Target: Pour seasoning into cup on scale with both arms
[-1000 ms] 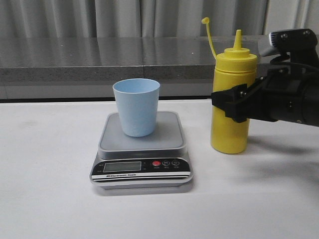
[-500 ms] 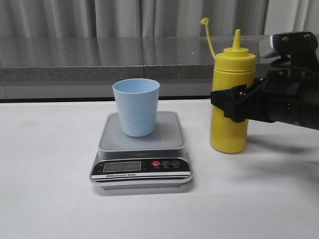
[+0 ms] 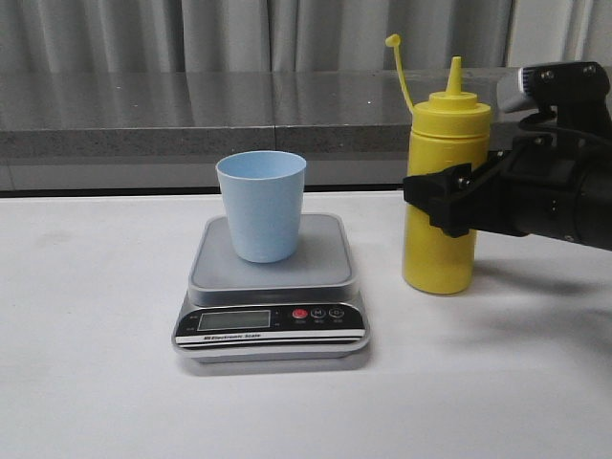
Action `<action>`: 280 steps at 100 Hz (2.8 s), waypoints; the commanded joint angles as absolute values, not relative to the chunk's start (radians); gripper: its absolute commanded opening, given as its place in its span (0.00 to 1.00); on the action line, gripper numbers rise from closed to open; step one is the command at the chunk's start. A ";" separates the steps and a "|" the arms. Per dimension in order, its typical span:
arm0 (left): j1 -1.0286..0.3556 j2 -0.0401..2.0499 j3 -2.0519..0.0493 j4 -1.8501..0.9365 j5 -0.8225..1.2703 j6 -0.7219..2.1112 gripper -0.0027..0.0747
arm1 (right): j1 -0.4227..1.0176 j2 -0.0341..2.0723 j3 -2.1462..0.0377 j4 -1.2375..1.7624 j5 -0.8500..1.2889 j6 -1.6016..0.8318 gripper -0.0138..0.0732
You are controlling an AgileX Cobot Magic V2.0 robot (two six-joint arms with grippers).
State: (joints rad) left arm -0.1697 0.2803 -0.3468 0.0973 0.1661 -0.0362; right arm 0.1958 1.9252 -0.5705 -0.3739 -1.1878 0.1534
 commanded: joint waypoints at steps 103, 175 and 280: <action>-0.167 0.286 -0.372 0.098 0.084 -0.042 0.01 | 0.188 1.873 -0.476 -0.318 -1.274 0.144 0.84; -0.167 0.286 -0.372 0.098 0.084 -0.042 0.01 | 0.188 1.292 -0.282 -0.187 -0.946 0.144 0.84; -0.167 0.286 -0.372 0.098 0.084 -0.042 0.01 | 0.188 0.259 -0.282 -0.169 0.063 0.145 0.53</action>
